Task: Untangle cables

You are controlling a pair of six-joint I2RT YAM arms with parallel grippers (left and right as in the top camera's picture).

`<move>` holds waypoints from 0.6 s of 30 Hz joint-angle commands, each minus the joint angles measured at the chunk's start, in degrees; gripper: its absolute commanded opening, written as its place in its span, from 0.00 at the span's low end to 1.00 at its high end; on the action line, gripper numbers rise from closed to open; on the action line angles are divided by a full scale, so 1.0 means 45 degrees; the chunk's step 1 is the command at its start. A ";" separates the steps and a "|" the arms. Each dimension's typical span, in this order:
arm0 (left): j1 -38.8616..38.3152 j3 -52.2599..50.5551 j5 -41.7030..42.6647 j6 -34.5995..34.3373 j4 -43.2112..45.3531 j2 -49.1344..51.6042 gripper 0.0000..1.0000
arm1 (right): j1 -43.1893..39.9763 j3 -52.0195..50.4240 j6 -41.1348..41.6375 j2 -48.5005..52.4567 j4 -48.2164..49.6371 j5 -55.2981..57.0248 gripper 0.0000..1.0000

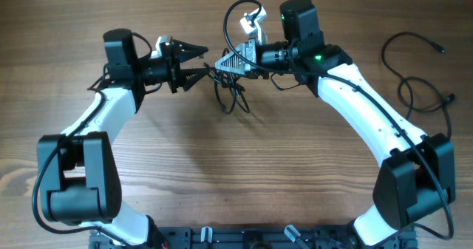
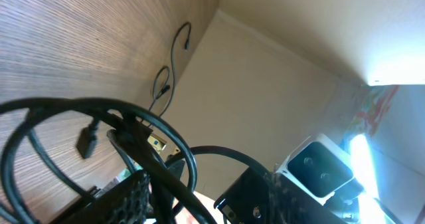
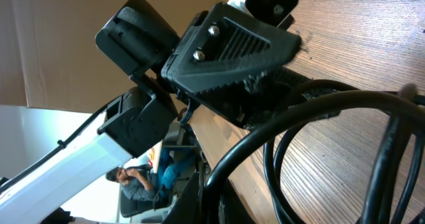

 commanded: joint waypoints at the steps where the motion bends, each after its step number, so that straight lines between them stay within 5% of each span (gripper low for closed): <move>1: -0.0146 0.0015 0.0359 -0.0962 0.0860 0.0078 0.59 | 0.0019 0.0034 -0.0316 0.0039 0.0063 -0.0296 0.04; 10: -0.0636 0.0010 0.0889 -0.0670 0.1496 0.0083 0.53 | 0.0044 0.0034 -0.0316 0.0039 0.0068 -0.0301 0.04; 12: -0.0753 0.0010 0.0724 -0.0447 0.1491 0.0087 0.40 | 0.0044 0.0034 -0.0321 0.0039 0.0068 -0.0301 0.04; 15: -0.0763 0.0010 0.0627 0.0578 0.1316 0.0092 0.04 | 0.0044 0.0034 -0.0316 0.0039 0.0063 -0.0301 0.04; 18: -0.0733 0.0010 0.0529 0.2637 0.0651 0.0092 0.04 | 0.0024 0.0034 -0.0321 0.0039 0.0068 -0.0301 0.04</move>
